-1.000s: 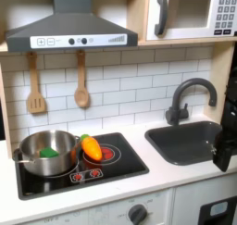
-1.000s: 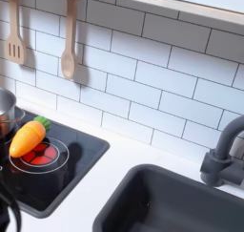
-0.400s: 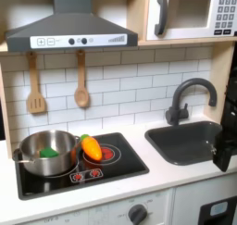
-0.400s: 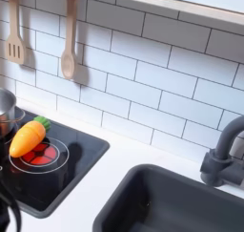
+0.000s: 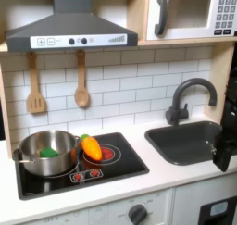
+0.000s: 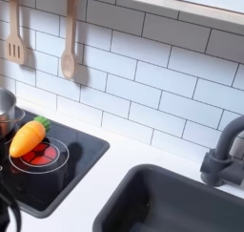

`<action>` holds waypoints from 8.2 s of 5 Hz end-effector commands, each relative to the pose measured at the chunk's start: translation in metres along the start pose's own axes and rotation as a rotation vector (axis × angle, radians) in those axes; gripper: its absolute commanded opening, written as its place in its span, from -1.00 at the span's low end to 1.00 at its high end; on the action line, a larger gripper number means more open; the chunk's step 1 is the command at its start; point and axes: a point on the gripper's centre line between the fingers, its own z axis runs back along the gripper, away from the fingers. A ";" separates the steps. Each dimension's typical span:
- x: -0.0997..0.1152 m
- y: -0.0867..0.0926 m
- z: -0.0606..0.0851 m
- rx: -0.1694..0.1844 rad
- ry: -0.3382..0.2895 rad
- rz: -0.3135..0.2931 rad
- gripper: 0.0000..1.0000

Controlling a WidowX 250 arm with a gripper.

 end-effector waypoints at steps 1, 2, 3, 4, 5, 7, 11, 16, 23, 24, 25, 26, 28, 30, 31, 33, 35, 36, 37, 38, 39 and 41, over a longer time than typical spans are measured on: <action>0.003 0.002 -0.002 -0.009 -0.026 0.013 1.00; 0.002 0.002 -0.003 0.000 -0.073 0.010 1.00; 0.007 0.005 -0.006 0.028 -0.136 0.003 1.00; 0.008 0.008 -0.007 0.002 -0.161 0.022 1.00; 0.014 0.009 -0.006 -0.010 -0.244 0.026 1.00; 0.029 0.016 0.002 -0.039 -0.363 0.035 1.00; 0.055 0.019 0.006 -0.083 -0.413 -0.009 1.00; 0.102 0.037 0.034 -0.042 -0.538 0.019 1.00; 0.112 0.045 0.036 -0.038 -0.543 0.003 -1.00; 0.112 0.051 0.041 -0.067 -0.582 0.014 -1.00; 0.116 0.052 0.039 -0.049 -0.622 0.009 -1.00; 0.121 0.053 0.040 -0.060 -0.636 0.010 -1.00; 0.129 0.054 0.047 -0.052 -0.737 0.003 -1.00; 0.143 0.046 0.060 -0.113 -0.798 -0.019 -1.00; 0.148 0.049 0.053 -0.119 -0.771 -0.007 -1.00; 0.157 0.058 0.056 -0.126 -0.765 0.003 -1.00; 0.165 0.084 0.046 -0.112 -0.738 0.058 -1.00; 0.170 0.086 0.043 -0.110 -0.713 0.058 -1.00; 0.168 0.100 0.038 -0.094 -0.688 0.095 -1.00; 0.167 0.115 0.035 -0.087 -0.684 0.129 -1.00; 0.166 0.130 0.036 -0.073 -0.685 0.172 -1.00; 0.168 0.144 0.039 -0.067 -0.692 0.204 -1.00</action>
